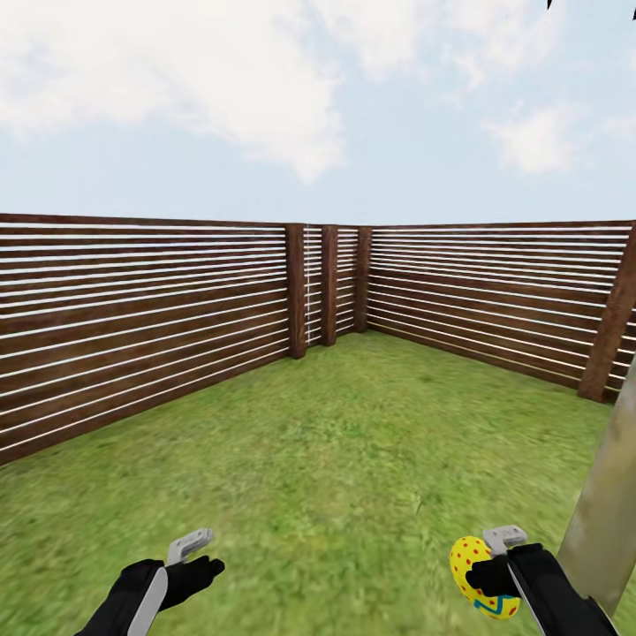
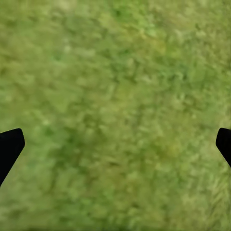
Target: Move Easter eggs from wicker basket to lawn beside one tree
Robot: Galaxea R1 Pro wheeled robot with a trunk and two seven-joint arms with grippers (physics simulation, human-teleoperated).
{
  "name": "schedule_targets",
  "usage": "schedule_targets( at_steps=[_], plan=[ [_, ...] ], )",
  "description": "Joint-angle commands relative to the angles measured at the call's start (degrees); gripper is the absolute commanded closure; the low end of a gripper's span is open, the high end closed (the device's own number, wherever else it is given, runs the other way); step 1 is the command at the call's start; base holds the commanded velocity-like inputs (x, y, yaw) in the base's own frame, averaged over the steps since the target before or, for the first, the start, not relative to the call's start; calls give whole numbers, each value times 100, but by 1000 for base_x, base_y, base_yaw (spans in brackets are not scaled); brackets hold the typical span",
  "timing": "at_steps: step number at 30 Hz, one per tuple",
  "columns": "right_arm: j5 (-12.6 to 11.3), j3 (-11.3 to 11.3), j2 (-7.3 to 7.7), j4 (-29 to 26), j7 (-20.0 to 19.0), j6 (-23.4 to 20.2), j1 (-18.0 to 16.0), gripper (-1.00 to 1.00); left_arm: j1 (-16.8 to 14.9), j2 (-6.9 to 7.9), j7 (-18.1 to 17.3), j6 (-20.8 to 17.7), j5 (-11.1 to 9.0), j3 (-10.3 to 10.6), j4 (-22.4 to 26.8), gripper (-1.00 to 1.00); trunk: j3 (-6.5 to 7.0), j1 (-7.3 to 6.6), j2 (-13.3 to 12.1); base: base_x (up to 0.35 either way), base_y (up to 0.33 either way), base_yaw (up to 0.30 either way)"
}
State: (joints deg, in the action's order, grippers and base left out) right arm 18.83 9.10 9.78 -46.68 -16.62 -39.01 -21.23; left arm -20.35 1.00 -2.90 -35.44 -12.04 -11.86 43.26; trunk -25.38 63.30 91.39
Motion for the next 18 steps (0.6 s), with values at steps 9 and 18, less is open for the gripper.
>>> schedule_targets(
  at_steps=[9,18],
  plan=[
    [60,13,-2,107,-52,-14,-4,100,-4,-3,-37,-39,8,-18,-2,-100,-169,199,366,4,0,-119],
    [55,16,3,115,-51,-11,-4,100,-4,-42,-44,-24,8,-16,-2,-100,-330,396,727,160,0,-2]
  ],
)
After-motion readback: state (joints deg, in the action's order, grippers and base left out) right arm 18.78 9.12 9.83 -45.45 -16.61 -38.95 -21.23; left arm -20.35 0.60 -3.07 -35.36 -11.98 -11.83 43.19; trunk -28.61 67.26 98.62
